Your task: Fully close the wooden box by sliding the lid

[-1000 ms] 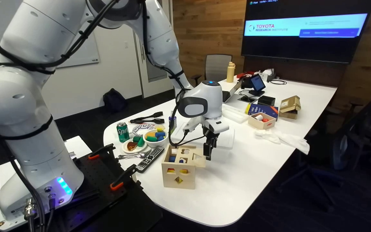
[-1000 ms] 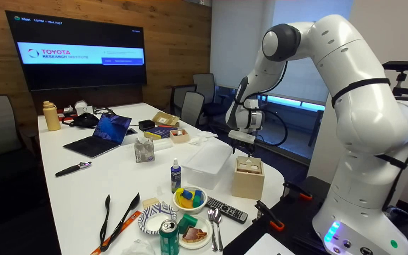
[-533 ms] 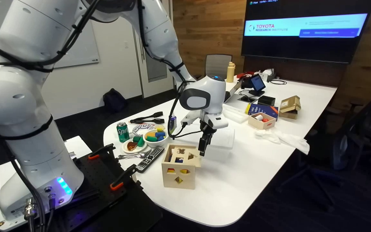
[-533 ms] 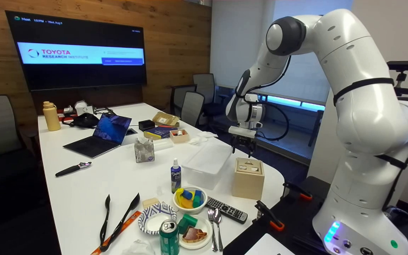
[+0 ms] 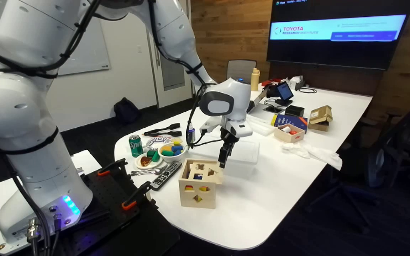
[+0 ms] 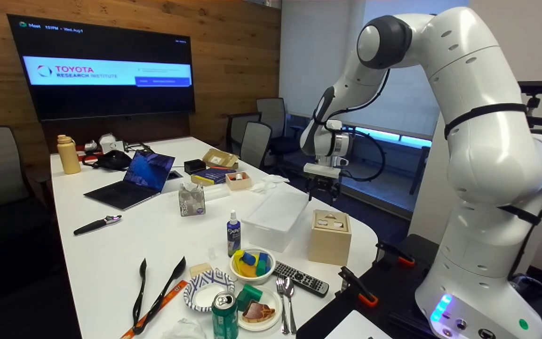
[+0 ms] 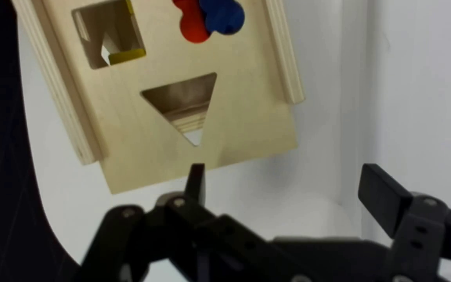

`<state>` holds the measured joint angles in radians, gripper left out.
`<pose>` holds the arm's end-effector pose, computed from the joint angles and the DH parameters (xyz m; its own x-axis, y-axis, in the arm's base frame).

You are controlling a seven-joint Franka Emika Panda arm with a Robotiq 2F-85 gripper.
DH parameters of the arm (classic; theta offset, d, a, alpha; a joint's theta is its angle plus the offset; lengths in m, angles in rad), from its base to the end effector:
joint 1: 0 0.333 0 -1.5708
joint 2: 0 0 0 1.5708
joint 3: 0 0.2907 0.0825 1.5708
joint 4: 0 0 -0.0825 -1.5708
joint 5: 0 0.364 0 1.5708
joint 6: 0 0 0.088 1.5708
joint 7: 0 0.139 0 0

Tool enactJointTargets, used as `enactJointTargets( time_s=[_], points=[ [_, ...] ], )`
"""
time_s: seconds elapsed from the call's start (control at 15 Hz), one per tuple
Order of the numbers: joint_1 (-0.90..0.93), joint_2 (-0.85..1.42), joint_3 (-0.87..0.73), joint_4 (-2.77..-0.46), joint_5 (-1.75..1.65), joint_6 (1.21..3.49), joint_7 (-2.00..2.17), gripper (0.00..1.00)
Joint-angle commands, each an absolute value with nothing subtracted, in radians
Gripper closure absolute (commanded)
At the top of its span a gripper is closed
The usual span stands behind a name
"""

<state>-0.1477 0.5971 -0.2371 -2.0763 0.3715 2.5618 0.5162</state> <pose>0.5026 -0.2125 0.1006 0.3724 -0.9233 -0.0941 -0.9273 -0.3744 0.0034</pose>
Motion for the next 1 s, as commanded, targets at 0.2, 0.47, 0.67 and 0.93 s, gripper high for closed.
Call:
enactJointTargets(
  time_s=[0.2, 0.47, 0.67, 0.93],
  points=[
    [-0.115, 0.652, -0.267, -2.08, 0.31, 2.691, 0.548, 0.0],
    [-0.109, 0.689, -0.261, -2.083, 0.316, 2.721, 0.538, 0.0],
    [-0.111, 0.675, -0.252, -2.097, 0.326, 2.712, 0.526, 0.0],
    [-0.1, 0.637, -0.254, -2.117, 0.322, 2.679, 0.534, 0.0]
  ],
)
